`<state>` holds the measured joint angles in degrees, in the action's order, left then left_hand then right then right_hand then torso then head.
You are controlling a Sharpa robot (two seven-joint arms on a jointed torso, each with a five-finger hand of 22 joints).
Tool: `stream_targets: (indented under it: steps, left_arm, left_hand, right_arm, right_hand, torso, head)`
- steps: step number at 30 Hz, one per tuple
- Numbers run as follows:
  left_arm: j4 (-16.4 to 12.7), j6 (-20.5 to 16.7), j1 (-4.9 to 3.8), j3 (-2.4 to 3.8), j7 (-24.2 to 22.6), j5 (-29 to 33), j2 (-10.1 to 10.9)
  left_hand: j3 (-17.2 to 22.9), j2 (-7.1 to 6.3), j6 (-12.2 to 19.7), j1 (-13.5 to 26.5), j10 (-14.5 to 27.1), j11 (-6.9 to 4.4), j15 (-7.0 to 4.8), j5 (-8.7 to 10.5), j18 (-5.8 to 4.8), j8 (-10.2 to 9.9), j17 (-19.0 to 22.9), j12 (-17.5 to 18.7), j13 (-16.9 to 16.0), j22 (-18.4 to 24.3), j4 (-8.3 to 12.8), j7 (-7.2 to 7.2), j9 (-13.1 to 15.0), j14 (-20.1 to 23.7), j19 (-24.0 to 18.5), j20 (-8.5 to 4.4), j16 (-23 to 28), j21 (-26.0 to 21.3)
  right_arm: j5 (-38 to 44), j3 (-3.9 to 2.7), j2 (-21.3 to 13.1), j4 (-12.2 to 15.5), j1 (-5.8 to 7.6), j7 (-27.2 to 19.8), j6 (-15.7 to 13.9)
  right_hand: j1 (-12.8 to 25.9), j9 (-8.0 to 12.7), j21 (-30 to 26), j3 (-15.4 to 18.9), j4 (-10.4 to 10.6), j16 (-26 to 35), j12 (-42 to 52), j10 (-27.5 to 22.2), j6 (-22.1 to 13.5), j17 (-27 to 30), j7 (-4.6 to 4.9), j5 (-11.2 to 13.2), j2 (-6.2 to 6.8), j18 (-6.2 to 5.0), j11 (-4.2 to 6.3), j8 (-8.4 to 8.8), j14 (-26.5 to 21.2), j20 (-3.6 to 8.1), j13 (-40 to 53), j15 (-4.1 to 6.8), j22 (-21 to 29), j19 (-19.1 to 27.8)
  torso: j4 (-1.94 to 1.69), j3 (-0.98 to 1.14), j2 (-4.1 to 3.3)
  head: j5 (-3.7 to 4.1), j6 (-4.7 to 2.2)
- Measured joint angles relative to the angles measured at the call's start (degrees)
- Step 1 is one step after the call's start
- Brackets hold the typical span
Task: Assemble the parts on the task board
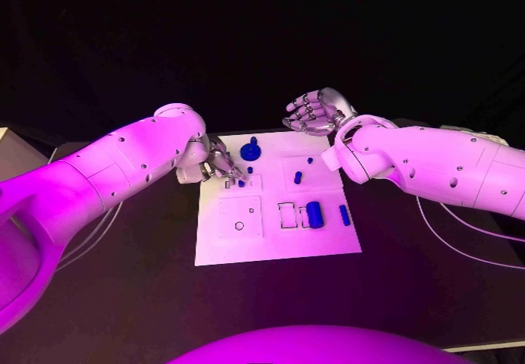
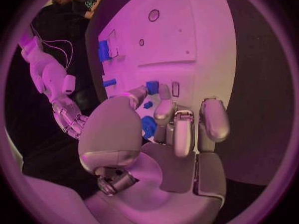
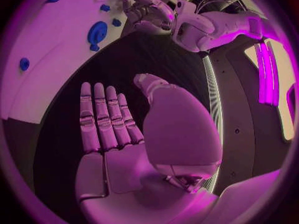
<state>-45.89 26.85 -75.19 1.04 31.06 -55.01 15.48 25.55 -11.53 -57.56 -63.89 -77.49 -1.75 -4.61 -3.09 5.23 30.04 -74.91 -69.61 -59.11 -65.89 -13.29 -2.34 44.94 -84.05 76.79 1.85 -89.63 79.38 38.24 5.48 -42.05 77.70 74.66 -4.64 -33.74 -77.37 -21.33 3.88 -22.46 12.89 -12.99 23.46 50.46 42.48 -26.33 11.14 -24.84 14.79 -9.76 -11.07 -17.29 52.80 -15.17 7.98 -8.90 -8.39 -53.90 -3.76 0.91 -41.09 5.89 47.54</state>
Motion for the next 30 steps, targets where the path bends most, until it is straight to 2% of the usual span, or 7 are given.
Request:
stream_targets:
  steps: [4,8,14,26,30]
  left_arm:
    - [-1.01,-0.13,0.04,0.05,0.02,-0.10,0.88]
    - [-1.96,-0.29,0.05,0.10,0.05,-0.21,1.62]
    - [-3.30,-0.55,0.07,0.55,0.07,-0.30,2.58]
    - [-4.12,-2.03,0.07,0.91,-0.02,-0.17,3.06]
    - [-4.51,-2.87,0.10,1.45,-0.12,0.19,3.48]
  left_hand:
    - [-1.22,-0.29,0.00,0.29,0.00,0.00,0.00,0.00,0.00,-0.15,0.00,0.00,0.00,-0.02,-1.05,0.00,0.06,0.00,0.00,0.00,0.00,0.00]
    - [-1.53,-0.29,0.00,0.29,0.00,0.01,0.00,0.00,0.00,-0.23,0.00,0.00,0.00,-0.02,-1.17,0.00,0.06,0.00,0.00,0.00,0.00,0.00]
    - [-1.77,-0.47,0.00,0.03,0.00,0.01,0.00,0.00,0.00,-0.23,0.00,0.00,0.01,-0.01,-1.41,0.00,0.07,0.00,0.00,0.00,0.00,0.00]
    - [-2.24,-0.27,0.00,-0.48,0.00,0.01,0.00,0.00,0.00,-0.23,0.00,0.00,0.06,-0.01,-1.88,0.00,0.14,0.00,0.00,0.00,0.00,0.00]
    - [-2.48,0.16,0.01,-0.91,0.00,0.01,0.01,0.00,0.00,-0.23,0.00,0.00,0.06,0.00,-2.12,0.00,0.14,0.00,0.00,0.00,0.00,0.00]
  right_arm:
    - [-0.01,0.00,-0.06,-0.01,-0.06,-0.02,0.01]
    - [-0.02,0.00,-0.09,-0.02,-0.10,-0.04,0.02]
    - [-0.04,0.00,-0.16,-0.02,-0.18,-0.06,0.03]
    - [-0.05,0.00,-0.23,-0.02,-0.28,-0.09,0.04]
    - [-0.06,0.00,-0.23,-0.01,-0.31,-0.10,0.06]
  right_hand:
    - [0.00,0.00,0.00,0.00,0.00,0.00,0.00,0.00,0.00,0.05,0.00,0.00,0.00,0.00,0.00,0.00,0.00,0.00,-0.06,0.00,0.00,0.00]
    - [0.00,0.00,0.00,0.16,0.17,0.03,0.00,0.00,0.00,0.11,0.00,0.00,0.00,0.00,0.00,0.00,-0.21,0.00,-0.13,0.21,0.08,0.00]
    - [0.00,0.00,0.00,0.16,0.16,0.22,0.00,0.00,0.00,0.11,0.00,0.00,0.00,0.00,0.00,0.00,-0.20,0.00,-0.13,0.21,0.08,0.00]
    - [0.00,-0.01,0.00,0.16,0.16,0.22,0.00,0.00,0.00,0.11,0.00,0.00,0.00,0.00,0.00,0.00,-0.20,0.21,-0.13,0.21,0.14,0.21]
    - [0.00,-0.01,0.00,0.16,0.16,0.22,0.00,-0.21,0.00,0.19,0.00,0.00,0.00,0.00,0.21,0.00,-0.20,0.21,-0.24,0.21,0.21,0.20]
  torso:
    - [-0.03,0.00,0.04]
    - [-0.06,0.00,0.10]
    - [-0.06,0.00,0.09]
    - [-0.03,0.02,-0.03]
    - [0.00,0.04,-0.03]
  head:
    - [0.05,0.03]
    - [0.05,-0.05]
    - [-0.07,-0.19]
    - [-0.16,-0.38]
    - [-0.21,-0.43]
